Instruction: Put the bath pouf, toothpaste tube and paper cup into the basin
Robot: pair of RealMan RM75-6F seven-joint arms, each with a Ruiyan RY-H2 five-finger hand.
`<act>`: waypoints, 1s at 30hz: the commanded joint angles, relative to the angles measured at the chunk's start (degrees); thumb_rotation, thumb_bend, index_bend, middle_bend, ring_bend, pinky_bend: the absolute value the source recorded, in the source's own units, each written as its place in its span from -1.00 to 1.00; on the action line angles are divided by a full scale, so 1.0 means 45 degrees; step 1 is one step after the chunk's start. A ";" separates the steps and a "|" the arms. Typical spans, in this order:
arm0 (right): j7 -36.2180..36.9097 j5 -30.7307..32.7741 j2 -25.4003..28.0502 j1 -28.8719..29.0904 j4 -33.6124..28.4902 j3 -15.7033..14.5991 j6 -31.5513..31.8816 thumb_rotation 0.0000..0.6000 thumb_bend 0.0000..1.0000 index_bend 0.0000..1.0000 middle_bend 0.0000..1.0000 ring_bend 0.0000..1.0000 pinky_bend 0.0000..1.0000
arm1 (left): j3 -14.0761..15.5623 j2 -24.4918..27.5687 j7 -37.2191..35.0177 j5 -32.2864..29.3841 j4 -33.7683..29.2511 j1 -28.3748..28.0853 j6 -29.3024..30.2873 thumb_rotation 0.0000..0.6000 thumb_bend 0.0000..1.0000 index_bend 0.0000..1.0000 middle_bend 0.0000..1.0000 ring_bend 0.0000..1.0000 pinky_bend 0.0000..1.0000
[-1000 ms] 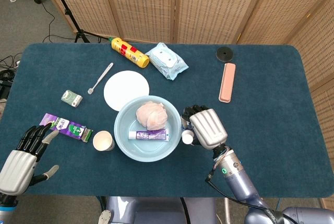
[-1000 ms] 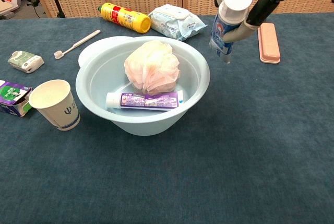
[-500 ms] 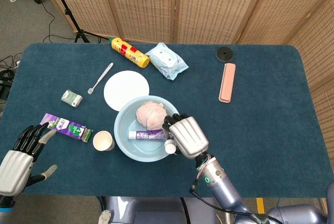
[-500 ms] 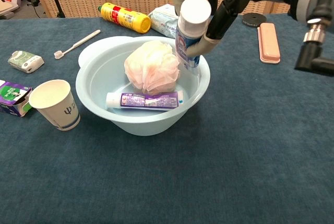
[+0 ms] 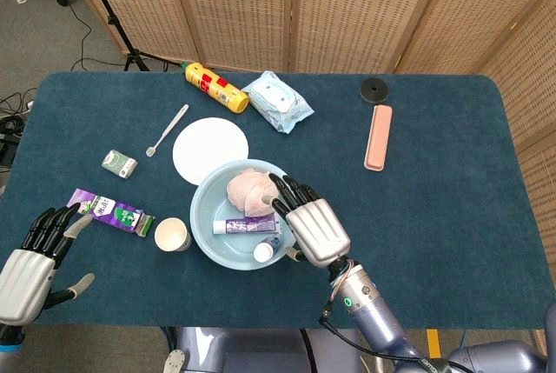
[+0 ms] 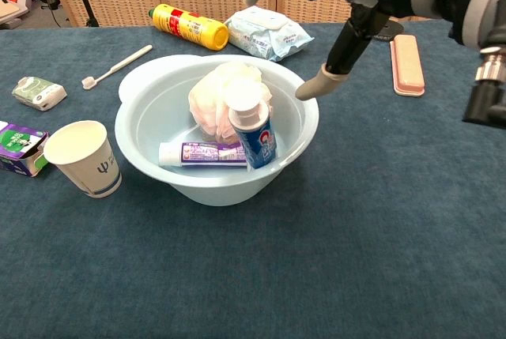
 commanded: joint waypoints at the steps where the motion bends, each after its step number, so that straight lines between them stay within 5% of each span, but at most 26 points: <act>1: 0.0041 -0.0110 0.0160 -0.0148 -0.0076 -0.0184 0.0185 1.00 -0.89 -0.59 -1.00 -1.00 -0.67 | -0.0001 0.0004 -0.0005 -0.0004 0.0006 0.0005 0.0006 1.00 -0.64 -1.00 -1.00 -1.00 -1.00; 8: 0.0813 -0.0822 0.1351 -0.1251 -0.0167 -0.1145 0.0941 1.00 -0.89 -0.59 -1.00 -1.00 -0.69 | -0.0029 0.0005 -0.0014 -0.0050 0.0024 0.0009 0.0016 1.00 -0.64 -1.00 -1.00 -1.00 -1.00; 17: 0.3790 -0.1431 0.2941 -0.2767 0.0668 -0.1885 0.1027 1.00 -0.89 -0.59 -1.00 -1.00 -0.70 | -0.0019 -0.0151 0.0446 -0.0079 -0.0028 -0.0023 -0.0198 1.00 -0.64 -1.00 -1.00 -1.00 -1.00; 30: 0.5666 -0.3477 0.3561 -0.4269 0.2048 -0.3111 0.1380 1.00 -0.89 -0.59 -1.00 -1.00 -0.87 | -0.0084 -0.0384 0.0890 -0.0246 0.0016 -0.0045 -0.0356 1.00 -0.64 -1.00 -1.00 -1.00 -1.00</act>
